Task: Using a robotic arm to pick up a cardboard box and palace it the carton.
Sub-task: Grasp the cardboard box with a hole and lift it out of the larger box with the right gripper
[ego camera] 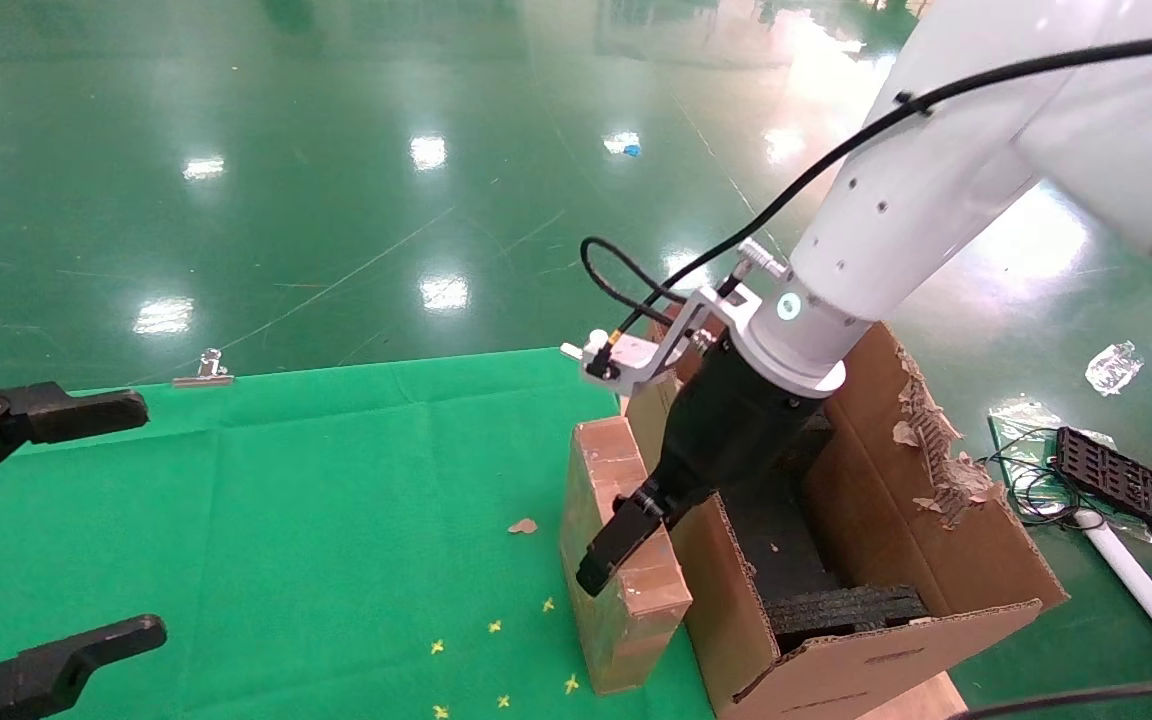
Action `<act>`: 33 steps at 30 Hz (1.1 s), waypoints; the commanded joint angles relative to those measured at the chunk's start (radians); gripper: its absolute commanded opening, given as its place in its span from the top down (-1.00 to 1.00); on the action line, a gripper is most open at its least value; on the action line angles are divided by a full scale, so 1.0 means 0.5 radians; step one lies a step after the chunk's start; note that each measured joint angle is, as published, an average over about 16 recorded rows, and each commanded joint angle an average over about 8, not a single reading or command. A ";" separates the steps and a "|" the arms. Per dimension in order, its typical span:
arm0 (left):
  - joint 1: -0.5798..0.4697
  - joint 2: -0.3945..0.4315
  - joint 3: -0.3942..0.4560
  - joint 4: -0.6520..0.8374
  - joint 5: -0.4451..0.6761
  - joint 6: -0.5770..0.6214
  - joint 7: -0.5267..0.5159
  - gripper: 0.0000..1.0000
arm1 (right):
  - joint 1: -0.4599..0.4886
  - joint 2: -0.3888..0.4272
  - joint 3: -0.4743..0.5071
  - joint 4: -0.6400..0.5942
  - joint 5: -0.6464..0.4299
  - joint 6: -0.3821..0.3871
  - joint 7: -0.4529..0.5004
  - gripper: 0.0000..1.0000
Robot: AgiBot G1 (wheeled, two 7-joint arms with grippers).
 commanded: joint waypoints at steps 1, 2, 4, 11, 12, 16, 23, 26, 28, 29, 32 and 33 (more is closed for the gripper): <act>0.000 0.000 0.000 0.000 0.000 0.000 0.000 -1.00 | -0.019 -0.011 -0.012 -0.009 -0.005 0.012 -0.003 -0.72; 0.000 0.000 0.000 0.000 0.000 0.000 0.000 -1.00 | -0.026 -0.019 -0.020 -0.004 -0.021 0.023 -0.002 -0.50; 0.000 0.000 0.001 0.000 0.000 0.000 0.000 -0.96 | -0.036 -0.032 -0.036 0.014 -0.055 0.048 0.002 0.00; 0.000 -0.001 0.002 0.000 -0.001 -0.001 0.001 0.53 | -0.044 -0.022 -0.061 0.130 -0.120 0.117 0.061 1.00; 0.000 -0.001 0.002 0.000 -0.001 -0.001 0.001 0.75 | -0.042 -0.017 -0.062 0.148 -0.123 0.123 0.072 1.00; 0.000 -0.001 0.002 0.000 -0.002 -0.001 0.001 1.00 | -0.035 0.003 -0.066 0.208 -0.135 0.140 0.111 1.00; -0.001 -0.001 0.003 0.000 -0.002 -0.001 0.002 1.00 | -0.032 0.020 -0.079 0.268 -0.164 0.157 0.157 1.00; -0.001 -0.001 0.003 0.000 -0.002 -0.002 0.002 1.00 | -0.033 0.023 -0.086 0.282 -0.178 0.163 0.167 1.00; -0.001 -0.002 0.004 0.000 -0.003 -0.002 0.002 1.00 | -0.035 0.025 -0.090 0.289 -0.185 0.166 0.172 1.00; -0.001 -0.002 0.004 0.000 -0.003 -0.002 0.002 1.00 | -0.035 0.026 -0.092 0.293 -0.189 0.167 0.173 1.00; -0.001 -0.002 0.004 0.000 -0.003 -0.002 0.002 1.00 | -0.033 0.032 -0.095 0.310 -0.205 0.179 0.167 1.00; -0.001 -0.002 0.004 0.000 -0.003 -0.002 0.002 1.00 | -0.032 0.036 -0.096 0.319 -0.212 0.185 0.163 1.00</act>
